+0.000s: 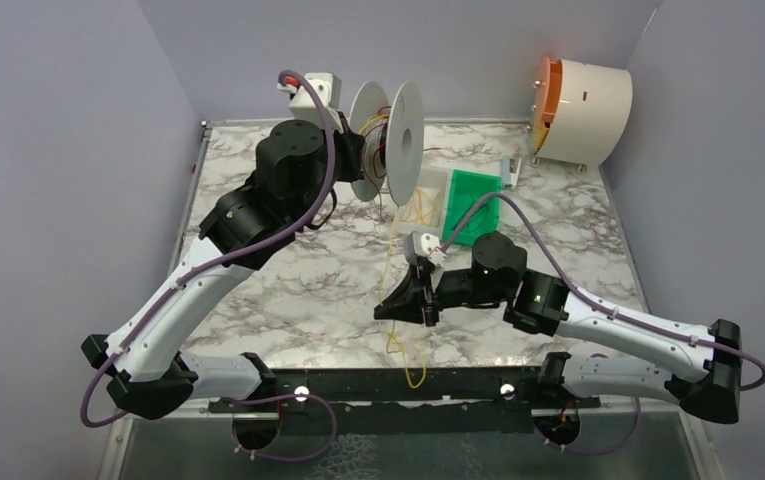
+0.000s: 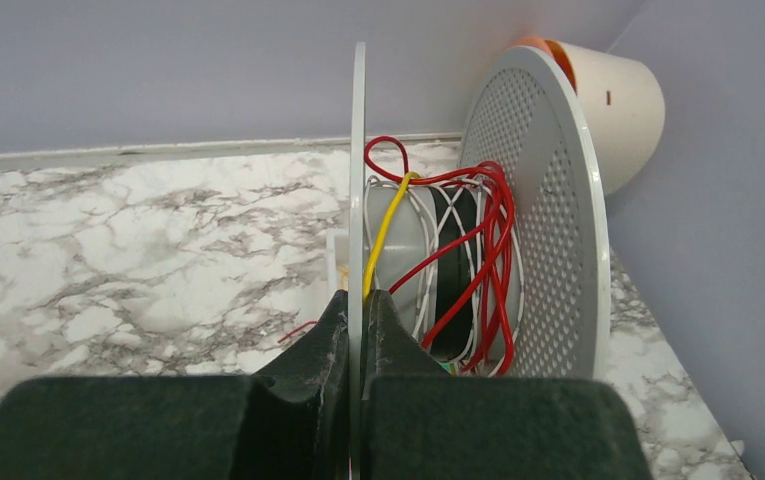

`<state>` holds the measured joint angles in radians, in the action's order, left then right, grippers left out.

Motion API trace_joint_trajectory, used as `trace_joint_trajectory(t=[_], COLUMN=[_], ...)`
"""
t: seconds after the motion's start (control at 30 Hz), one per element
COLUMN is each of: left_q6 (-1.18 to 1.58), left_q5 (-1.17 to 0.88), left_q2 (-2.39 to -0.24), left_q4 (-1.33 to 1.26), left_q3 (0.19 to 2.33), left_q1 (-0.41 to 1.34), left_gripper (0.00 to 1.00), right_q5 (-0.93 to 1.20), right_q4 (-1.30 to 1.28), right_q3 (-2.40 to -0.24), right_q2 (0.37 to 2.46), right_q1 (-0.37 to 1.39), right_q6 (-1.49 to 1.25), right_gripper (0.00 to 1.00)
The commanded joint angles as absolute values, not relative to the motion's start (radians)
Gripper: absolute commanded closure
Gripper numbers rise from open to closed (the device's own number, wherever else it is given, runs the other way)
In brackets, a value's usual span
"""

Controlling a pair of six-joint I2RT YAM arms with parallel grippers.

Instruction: Wrap the cables

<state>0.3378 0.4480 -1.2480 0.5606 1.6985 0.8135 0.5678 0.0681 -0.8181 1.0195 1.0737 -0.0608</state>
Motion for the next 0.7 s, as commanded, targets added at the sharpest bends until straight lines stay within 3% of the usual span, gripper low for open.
trace_joint_trajectory(t=[0.0,0.43,0.67], left_q6=[0.336,0.282,0.201], left_q5=[0.558,0.653,0.541], left_q2=[-1.234,-1.104,-1.039], left_q4=[0.415,0.382,0.384], left_q3=[1.643,1.314,1.208], left_q1=[0.817,0.848,0.863], left_gripper=[1.0,1.0,1.0], right_q5=[0.448,0.273,0.077], right_q4=[-0.046,-0.516,-0.684], right_q3=[-0.966,-1.372,-1.492], right_q2=[1.043,1.182,1.185], right_q1=[1.153,1.17,1.169], right_q6=[-0.071,-0.106,-0.017], right_gripper=[0.99,0.99,0.99])
